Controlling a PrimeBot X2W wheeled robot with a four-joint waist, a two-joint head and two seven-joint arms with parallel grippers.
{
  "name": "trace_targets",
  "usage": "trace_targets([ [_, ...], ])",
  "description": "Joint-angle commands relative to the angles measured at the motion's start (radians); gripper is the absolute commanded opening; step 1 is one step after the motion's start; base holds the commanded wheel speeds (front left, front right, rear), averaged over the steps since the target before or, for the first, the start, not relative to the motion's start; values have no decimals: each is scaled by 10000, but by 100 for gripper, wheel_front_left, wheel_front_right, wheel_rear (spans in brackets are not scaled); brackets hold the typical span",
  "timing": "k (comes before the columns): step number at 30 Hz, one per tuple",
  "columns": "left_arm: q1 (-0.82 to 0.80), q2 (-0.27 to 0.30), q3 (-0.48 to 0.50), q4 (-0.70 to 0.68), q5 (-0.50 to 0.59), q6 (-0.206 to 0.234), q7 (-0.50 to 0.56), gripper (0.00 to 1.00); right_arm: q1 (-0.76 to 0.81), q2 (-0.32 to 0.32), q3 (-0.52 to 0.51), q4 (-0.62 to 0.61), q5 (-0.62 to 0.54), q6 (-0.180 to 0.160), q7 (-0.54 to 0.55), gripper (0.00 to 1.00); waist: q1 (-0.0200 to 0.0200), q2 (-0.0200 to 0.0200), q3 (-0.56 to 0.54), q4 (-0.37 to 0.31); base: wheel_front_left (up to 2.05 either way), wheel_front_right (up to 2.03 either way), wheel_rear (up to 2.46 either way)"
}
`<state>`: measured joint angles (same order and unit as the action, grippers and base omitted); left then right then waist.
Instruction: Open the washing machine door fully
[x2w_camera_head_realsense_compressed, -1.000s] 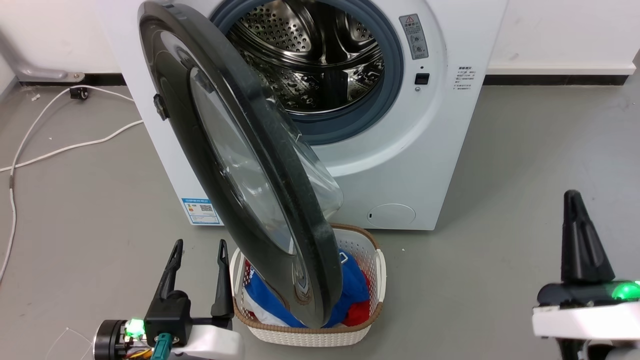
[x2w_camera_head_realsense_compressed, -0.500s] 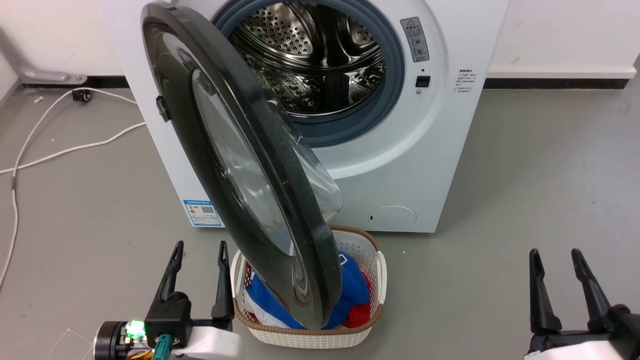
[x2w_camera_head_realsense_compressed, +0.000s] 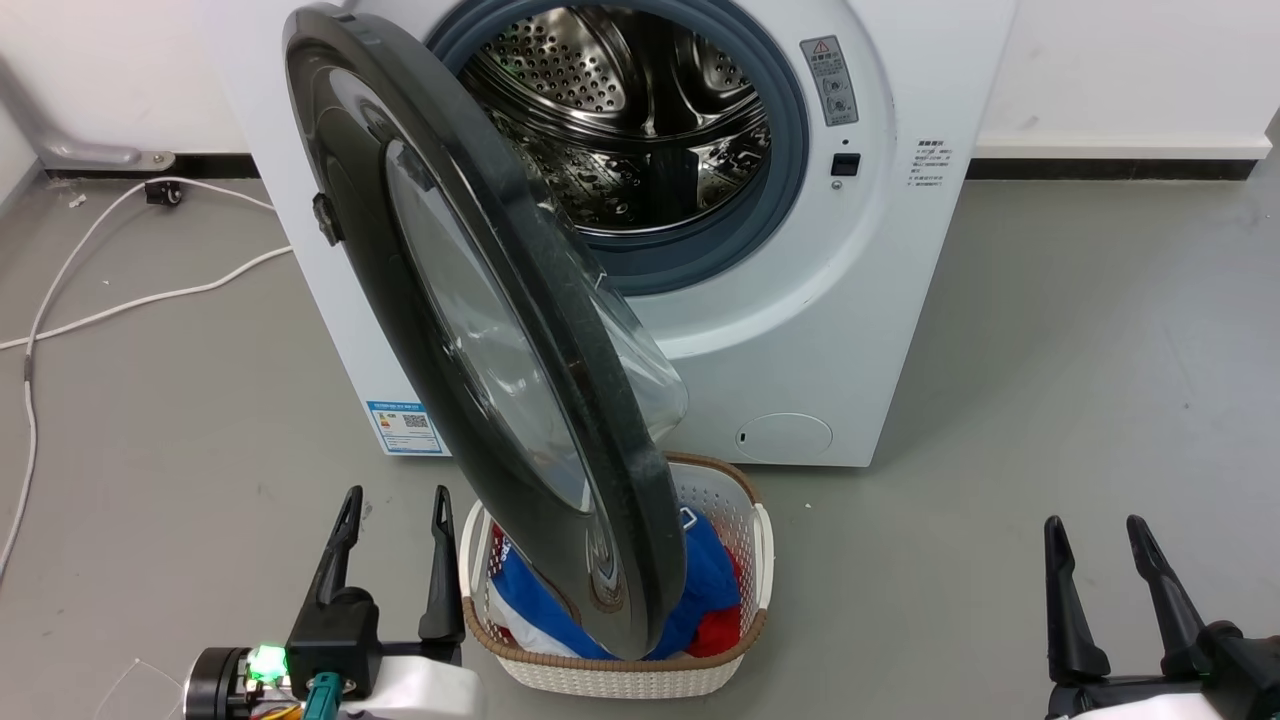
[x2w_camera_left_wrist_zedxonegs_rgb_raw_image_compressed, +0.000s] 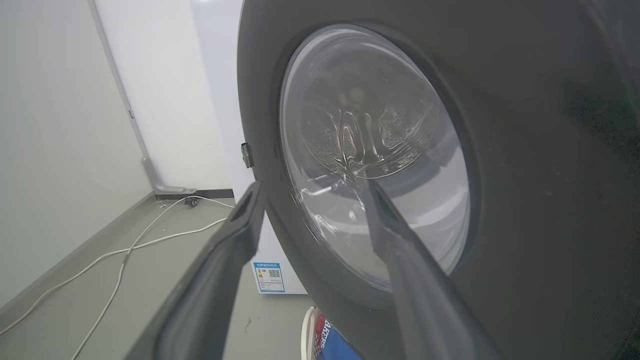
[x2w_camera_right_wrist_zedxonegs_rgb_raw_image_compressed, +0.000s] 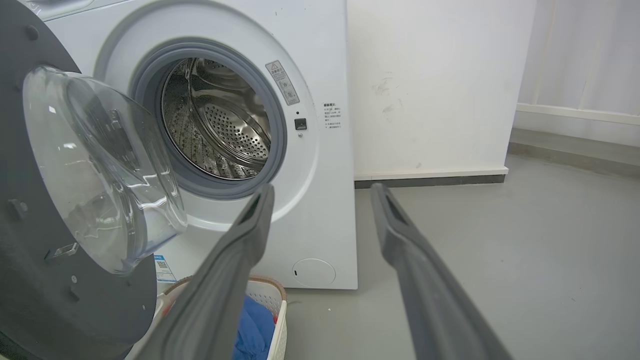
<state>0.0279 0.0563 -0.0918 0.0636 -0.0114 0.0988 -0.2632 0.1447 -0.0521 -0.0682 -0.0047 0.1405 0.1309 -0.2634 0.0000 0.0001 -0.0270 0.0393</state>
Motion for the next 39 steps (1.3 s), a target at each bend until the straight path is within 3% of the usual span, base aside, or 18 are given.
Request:
trace_targets([
  [1, 84, 29, 30, -45, 9, 59, -23, 100, 46, 33, 25, -33, 17, -2, -17, 100, 0, -1, 5, 2, 0, 0, 0],
  [3, 95, 22, 43, -29, -63, 38, -23, 96, 56, 33, 37, -44, -22, -2, -17, 100, 0, -1, 9, 5, 0, 0, 0],
  [4, 85, 19, 72, -63, -78, 58, -23, 27, 60, 33, 47, -47, -50, -2, -17, 100, 0, -1, 10, 6, 0, 0, 0],
  [5, 83, 16, 77, -74, -92, 61, -23, 0, 63, 33, 51, -51, -77, -2, -17, 100, 0, -1, 12, 6, 0, 0, 0],
  [13, -121, 88, 282, -320, -11, 110, -23, 0, 15, 34, 89, -15, -68, -2, -17, 100, 0, -1, 31, 8, 0, 0, 0],
  [26, -1102, 501, 818, -2515, 194, 301, -23, 0, -58, 33, 132, 26, -57, -2, -17, 100, 0, -1, -1, 3, 0, 0, 0],
  [39, -2385, 424, -1054, -4403, 491, -159, -23, 0, -167, 33, 292, 3, -210, -2, -17, 100, 0, -1, 42, -106, 0, 0, 0],
])
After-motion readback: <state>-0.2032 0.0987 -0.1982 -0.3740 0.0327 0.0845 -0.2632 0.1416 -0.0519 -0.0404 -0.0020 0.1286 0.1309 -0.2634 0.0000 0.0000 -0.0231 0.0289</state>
